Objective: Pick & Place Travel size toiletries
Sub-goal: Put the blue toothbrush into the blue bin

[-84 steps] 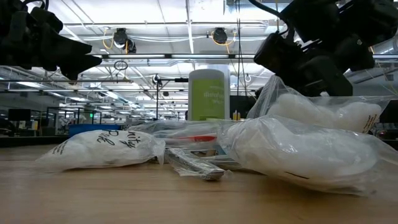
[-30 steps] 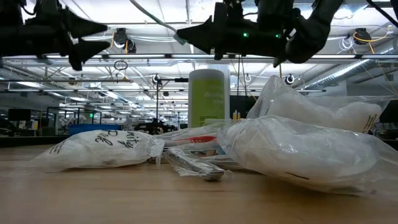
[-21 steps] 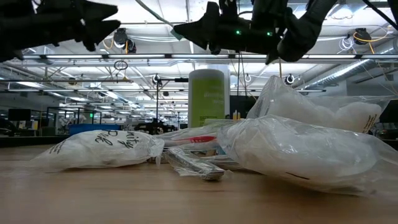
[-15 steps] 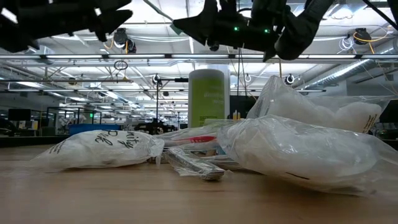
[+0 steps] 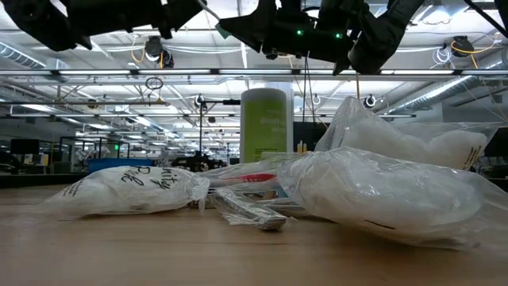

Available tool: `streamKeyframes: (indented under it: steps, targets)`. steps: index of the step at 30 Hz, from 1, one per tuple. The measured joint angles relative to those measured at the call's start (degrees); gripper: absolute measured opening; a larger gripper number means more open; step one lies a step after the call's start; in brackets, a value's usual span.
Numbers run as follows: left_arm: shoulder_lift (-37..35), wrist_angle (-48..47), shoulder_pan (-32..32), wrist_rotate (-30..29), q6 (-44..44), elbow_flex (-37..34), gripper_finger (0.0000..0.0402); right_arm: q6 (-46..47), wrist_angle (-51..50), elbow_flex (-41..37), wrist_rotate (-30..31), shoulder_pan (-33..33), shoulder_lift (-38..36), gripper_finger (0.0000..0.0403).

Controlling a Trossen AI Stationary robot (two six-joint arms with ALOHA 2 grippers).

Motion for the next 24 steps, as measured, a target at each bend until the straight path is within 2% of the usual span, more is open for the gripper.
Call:
streamKeyframes:
  steps: [7,10,13,18,19,21,24]
  targets:
    - [0.02,0.12,1.23,-3.57,0.16,0.54,0.0252,0.01,-0.89,0.0,0.12,0.0,-0.02,0.0035]
    - [0.02,-0.05,1.86,-3.63,0.15,0.54,0.0236,0.02,-1.11,0.0,0.04,0.02,0.0,0.0035]
    - [0.0,-0.95,2.33,-3.57,0.14,0.54,0.0183,0.02,-1.46,0.0,0.02,0.02,0.0,0.0035]
    - [-0.29,-3.45,2.39,-3.06,0.76,0.54,0.0045,-0.21,-2.56,0.0,0.08,0.0,0.0,0.0035]
    - [-0.34,-3.91,2.36,-2.73,0.73,0.56,0.0028,-0.45,-2.99,0.0,0.11,-0.04,0.0,0.0035]
    - [-1.17,-5.46,2.32,-4.0,0.77,0.55,0.0025,-0.5,-4.31,-0.02,0.49,-0.07,0.0,0.0043]
    - [-4.01,-8.93,2.26,-10.15,3.31,0.43,0.0032,0.35,-4.64,0.07,3.62,-0.08,-0.12,0.0086]
